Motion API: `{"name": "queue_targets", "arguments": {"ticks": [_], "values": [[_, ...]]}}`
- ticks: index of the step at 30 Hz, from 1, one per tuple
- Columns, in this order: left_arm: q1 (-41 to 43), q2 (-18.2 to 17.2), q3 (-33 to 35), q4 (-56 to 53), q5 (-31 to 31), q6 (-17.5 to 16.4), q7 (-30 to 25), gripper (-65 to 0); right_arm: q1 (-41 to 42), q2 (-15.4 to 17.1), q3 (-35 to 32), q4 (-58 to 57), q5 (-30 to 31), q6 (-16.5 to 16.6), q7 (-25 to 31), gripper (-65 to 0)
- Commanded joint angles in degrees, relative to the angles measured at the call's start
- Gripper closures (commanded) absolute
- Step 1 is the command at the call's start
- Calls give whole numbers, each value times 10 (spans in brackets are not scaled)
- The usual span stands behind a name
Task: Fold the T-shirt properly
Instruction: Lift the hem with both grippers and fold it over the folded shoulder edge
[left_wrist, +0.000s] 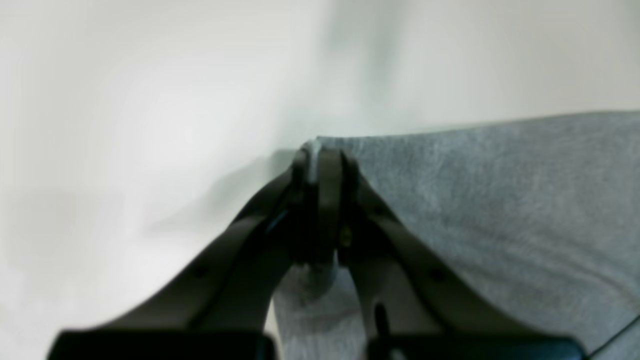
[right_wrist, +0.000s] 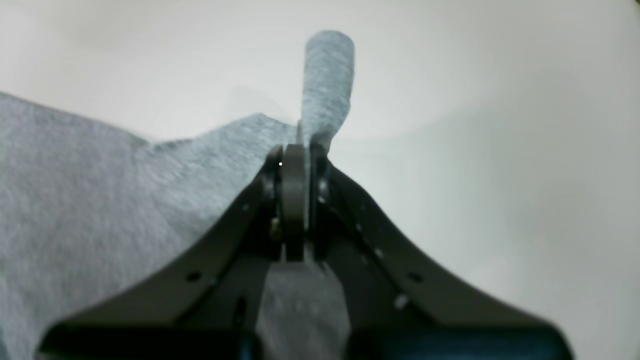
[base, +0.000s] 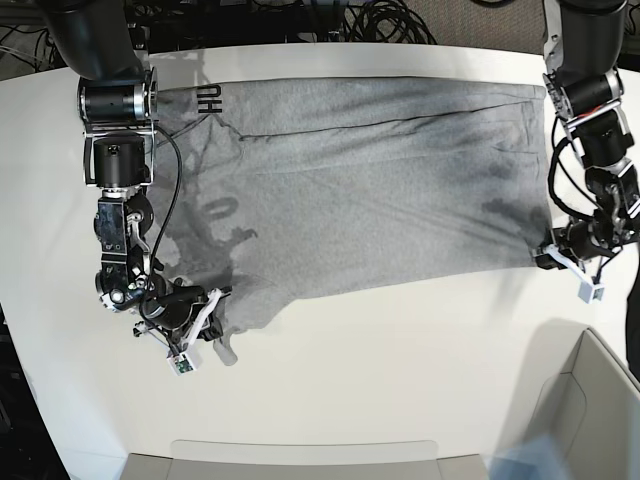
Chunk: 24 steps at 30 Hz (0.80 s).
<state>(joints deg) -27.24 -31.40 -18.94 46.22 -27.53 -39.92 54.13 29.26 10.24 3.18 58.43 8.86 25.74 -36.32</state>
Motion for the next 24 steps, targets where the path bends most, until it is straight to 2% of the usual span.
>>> {"name": "queue_targets", "arguments": {"ticks": [1, 6, 8, 12, 16, 20, 24], "values": [[-1, -11, -4, 38, -6, -1, 4, 0, 16, 5, 3, 24, 9, 2, 11, 0], [55, 9, -8, 173, -6, -1, 48, 0, -23, 3, 50, 91, 9, 2, 4, 0], [71, 10, -8, 200, -6, -1, 64, 0, -30, 3, 69, 112, 9, 2, -21, 0], [101, 11, -9, 222, -6, -1, 68, 0, -48, 3, 94, 164, 9, 7, -72, 0], [131, 10, -11, 250, -6, -1, 74, 0, -86, 4, 101, 231, 9, 6, -82, 0], [175, 10, -48, 286, -6, -1, 76, 0, -113, 5, 115, 277, 9, 7, -129, 0], [199, 10, -57, 288, -7, -1, 76, 0, -141, 3, 132, 313, 9, 7, -140, 0]]}}
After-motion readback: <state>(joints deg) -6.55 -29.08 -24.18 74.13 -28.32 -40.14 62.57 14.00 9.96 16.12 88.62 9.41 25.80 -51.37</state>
